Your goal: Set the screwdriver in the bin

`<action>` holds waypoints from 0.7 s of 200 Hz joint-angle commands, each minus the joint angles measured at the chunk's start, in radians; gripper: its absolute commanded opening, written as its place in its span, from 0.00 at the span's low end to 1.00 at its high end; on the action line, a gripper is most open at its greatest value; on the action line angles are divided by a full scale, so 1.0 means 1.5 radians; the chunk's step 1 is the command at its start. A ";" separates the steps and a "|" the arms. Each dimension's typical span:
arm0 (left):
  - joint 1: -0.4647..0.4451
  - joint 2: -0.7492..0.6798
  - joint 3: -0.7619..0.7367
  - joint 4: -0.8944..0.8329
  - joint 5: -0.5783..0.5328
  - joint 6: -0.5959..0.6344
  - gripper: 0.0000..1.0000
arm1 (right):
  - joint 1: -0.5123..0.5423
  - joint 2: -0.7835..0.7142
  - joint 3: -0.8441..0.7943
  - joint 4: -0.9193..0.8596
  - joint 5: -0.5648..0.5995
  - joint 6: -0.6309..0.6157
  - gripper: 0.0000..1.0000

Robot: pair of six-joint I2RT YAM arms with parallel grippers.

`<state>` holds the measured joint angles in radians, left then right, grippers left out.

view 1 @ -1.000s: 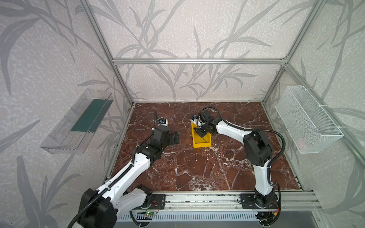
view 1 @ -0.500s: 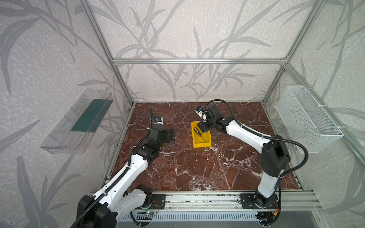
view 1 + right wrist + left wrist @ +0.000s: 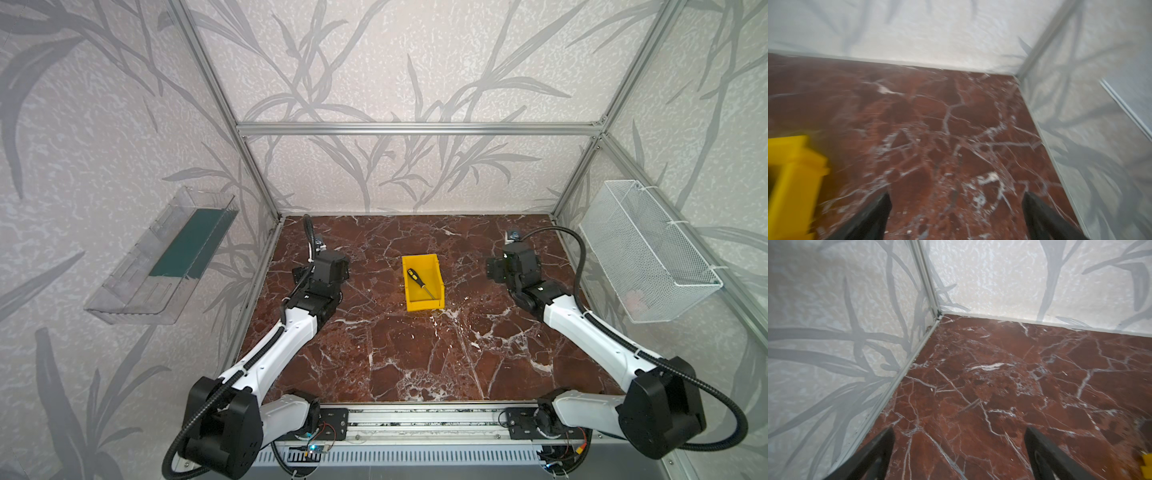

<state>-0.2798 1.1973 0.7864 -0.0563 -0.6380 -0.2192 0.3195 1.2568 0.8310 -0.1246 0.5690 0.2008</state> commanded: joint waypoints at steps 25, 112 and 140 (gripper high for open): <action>0.012 0.035 -0.098 0.146 -0.163 0.033 0.99 | -0.027 -0.040 -0.183 0.184 0.114 0.057 0.99; 0.081 0.254 -0.042 0.191 -0.108 -0.008 0.99 | -0.020 0.048 -0.211 0.267 0.200 0.023 0.99; 0.096 0.304 -0.011 0.218 -0.097 0.057 0.99 | -0.006 0.061 -0.203 0.274 0.208 0.005 0.99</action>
<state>-0.1528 1.6230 0.7212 0.2394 -0.7948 -0.1837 0.2928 1.3392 0.5095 0.2317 0.8242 0.2340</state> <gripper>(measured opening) 0.991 0.991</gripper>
